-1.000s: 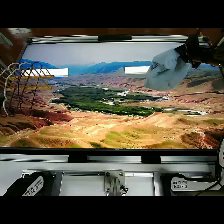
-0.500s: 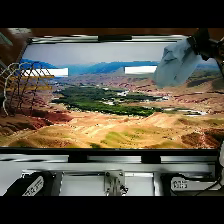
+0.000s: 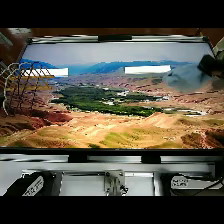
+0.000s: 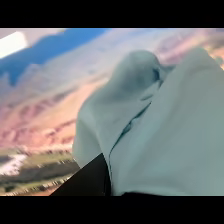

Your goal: Fold the shirts.

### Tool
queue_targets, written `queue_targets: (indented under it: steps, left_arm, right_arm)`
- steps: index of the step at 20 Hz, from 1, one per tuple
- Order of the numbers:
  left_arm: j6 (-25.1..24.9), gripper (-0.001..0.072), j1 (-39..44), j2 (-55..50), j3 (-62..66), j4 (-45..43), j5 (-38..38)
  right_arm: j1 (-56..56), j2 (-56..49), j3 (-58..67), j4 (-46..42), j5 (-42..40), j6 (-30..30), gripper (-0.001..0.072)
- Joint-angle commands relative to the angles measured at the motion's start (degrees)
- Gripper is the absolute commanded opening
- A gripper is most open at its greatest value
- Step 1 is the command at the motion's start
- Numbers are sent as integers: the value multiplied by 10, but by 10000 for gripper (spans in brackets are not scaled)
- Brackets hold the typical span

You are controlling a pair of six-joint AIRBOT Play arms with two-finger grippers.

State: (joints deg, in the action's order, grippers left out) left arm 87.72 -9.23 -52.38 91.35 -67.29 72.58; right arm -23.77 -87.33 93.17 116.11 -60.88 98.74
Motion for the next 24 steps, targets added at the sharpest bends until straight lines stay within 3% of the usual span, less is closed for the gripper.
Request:
queue_targets:
  steps: [1, 11, 16, 17, 18, 21, 22, 23, 24]
  left_arm:
    - [0, 27, 0, 0, 0, 0, 1]
    - [0, 27, 0, 0, 0, 0, 1]
    - [0, 27, 0, 0, 0, 0, 1]
    - [-2, 27, 0, 0, 0, 0, 1]
    - [-3, 27, 0, 0, 0, 0, 1]
    - [-15, 27, 0, 0, 0, 0, 1]
    - [-15, 27, 0, 0, 0, 0, 1]
    - [-16, 27, 0, 0, 0, 0, 1]
    - [-16, 27, 0, 0, 0, 0, 1]
  right_arm:
    - [-44, 1, -46, -87, -141, -41, 45]
    - [-62, 5, -175, -87, -281, -96, 46]
    - [-63, 68, -342, -83, -196, -139, 56]
    - [-63, 76, -356, -83, -178, -148, 96]
    - [-63, 77, -356, -83, -171, -151, 183]
    - [-63, 80, -357, -80, -155, -160, 190]
    - [-62, 80, -357, -77, -152, -164, 233]
    - [-63, 80, -357, -73, -153, -164, 441]
    - [-63, 80, -357, -71, -157, -162, 509]
